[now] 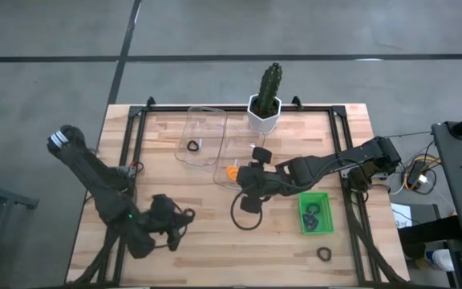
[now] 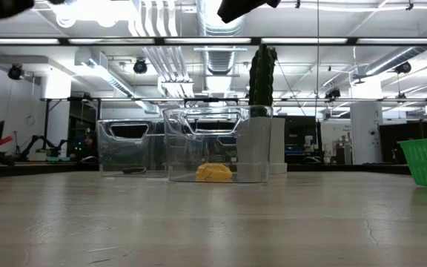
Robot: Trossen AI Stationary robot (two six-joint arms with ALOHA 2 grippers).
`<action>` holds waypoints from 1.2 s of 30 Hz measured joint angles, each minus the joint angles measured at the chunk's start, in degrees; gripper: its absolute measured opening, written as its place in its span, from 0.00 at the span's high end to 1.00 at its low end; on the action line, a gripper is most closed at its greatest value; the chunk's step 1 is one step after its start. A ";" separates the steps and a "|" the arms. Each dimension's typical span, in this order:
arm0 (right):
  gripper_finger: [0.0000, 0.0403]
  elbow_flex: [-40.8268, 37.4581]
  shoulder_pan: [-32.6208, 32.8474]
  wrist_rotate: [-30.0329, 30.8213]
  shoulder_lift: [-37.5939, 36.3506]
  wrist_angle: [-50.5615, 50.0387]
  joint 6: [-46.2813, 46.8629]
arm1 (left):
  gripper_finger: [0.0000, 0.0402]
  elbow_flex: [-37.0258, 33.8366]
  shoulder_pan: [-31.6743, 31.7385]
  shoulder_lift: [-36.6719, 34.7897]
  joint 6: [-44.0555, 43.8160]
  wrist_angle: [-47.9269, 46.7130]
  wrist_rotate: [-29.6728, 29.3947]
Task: Sort spring keychains
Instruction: Put the left black spring keychain into the left transparent bin
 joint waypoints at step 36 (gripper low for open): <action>0.70 0.00 -0.13 0.39 0.00 -2.44 -1.20 | 1.00 -0.11 0.03 -9.39 63.67 53.16 15.17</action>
